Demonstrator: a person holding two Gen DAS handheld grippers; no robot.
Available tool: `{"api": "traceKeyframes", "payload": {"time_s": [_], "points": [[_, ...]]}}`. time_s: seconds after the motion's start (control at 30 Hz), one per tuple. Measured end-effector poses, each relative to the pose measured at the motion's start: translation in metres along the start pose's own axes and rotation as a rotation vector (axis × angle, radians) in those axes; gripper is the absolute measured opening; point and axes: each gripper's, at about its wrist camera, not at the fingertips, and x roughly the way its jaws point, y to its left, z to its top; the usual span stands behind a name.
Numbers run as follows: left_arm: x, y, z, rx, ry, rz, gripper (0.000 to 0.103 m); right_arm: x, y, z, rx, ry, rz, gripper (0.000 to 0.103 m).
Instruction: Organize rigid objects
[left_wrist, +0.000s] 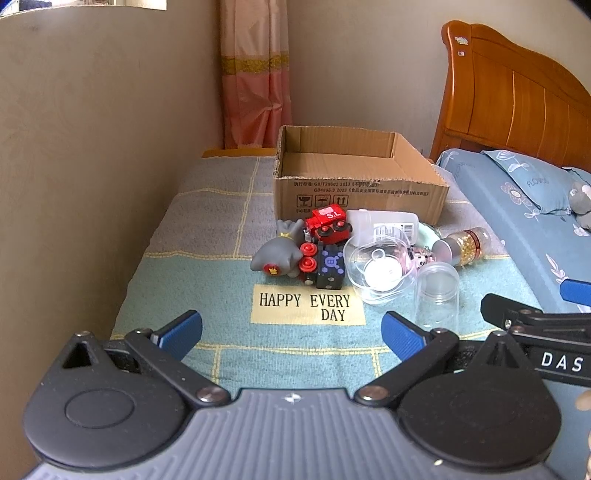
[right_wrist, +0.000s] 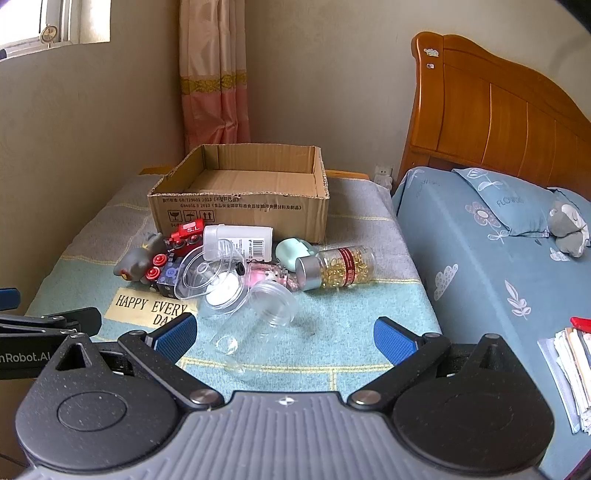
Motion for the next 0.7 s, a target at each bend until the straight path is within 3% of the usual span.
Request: {"api": "traceKeyframes", "payload": {"time_s": [0.7], "points": [[-0.0024,0.0002,0.002,-0.003,-0.008,-0.003,0.102,-0.0017,-0.001,0.0025,0.004,-0.013,-0.002,0.103]]}}
